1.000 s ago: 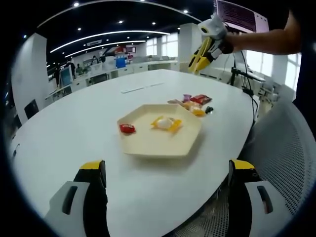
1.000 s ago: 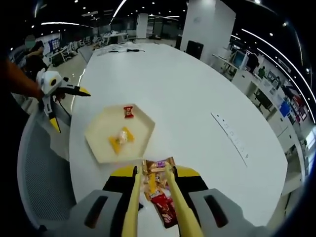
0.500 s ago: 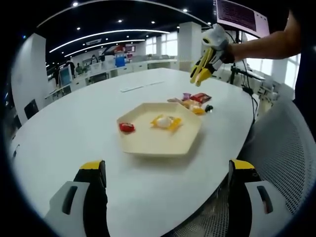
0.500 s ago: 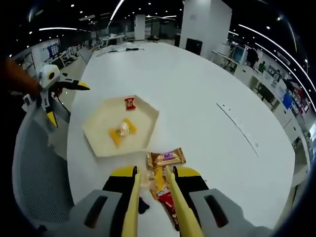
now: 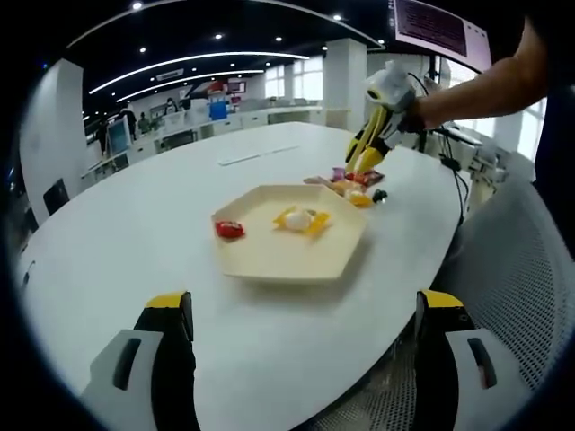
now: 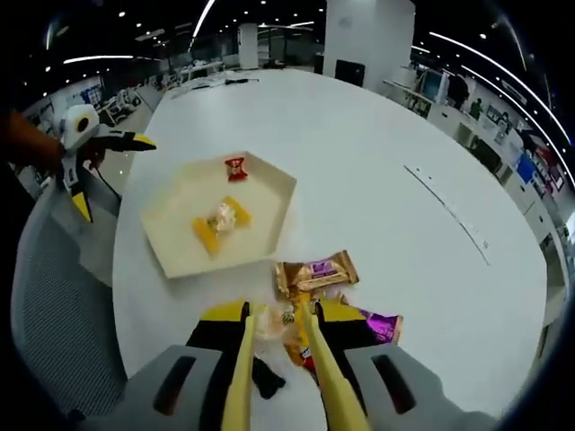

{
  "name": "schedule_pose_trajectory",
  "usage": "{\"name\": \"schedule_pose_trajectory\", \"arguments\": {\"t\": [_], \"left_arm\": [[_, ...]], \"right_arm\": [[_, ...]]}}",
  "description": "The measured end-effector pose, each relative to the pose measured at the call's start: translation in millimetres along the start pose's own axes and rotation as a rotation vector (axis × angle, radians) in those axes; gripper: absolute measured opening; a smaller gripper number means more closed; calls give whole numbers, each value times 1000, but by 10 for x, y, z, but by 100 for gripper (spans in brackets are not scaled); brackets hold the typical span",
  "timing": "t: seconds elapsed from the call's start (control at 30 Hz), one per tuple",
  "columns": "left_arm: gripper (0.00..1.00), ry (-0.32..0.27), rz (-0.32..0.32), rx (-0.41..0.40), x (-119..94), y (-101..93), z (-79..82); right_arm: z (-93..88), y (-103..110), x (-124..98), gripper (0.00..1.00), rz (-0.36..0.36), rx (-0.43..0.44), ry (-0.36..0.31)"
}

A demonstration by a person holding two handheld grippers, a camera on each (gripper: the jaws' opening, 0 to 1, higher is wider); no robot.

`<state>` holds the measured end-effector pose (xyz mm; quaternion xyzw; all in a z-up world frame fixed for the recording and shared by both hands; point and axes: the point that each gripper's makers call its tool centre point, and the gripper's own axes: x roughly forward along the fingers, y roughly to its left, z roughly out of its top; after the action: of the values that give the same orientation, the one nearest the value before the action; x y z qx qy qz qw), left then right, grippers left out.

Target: Place the target food into the container with the food tongs after gripping and lifting it, then release it inside without dropping or visibly crushing the food.

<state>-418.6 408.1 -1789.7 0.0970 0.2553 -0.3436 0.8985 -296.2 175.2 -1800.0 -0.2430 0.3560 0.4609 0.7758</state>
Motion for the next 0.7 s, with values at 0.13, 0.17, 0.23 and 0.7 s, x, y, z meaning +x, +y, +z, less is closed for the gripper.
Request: {"name": "schedule_pose_trajectory", "arguments": {"t": [0.13,0.17,0.23,0.7], "left_arm": [[99,1,-2,1,-1,-5,3],[99,0,-1,0,0,-3,1],[99,-1,2,-3,-1,6,-1],[99,5,-5,-3,5,-7,-11]], "right_arm": [[-38,7,65,28,-10,7,8],[-48,4,73,28,-15,4,10],[-73,8,103,28,-10,14,15],[-181,57,206,29,-7,35,79]]}}
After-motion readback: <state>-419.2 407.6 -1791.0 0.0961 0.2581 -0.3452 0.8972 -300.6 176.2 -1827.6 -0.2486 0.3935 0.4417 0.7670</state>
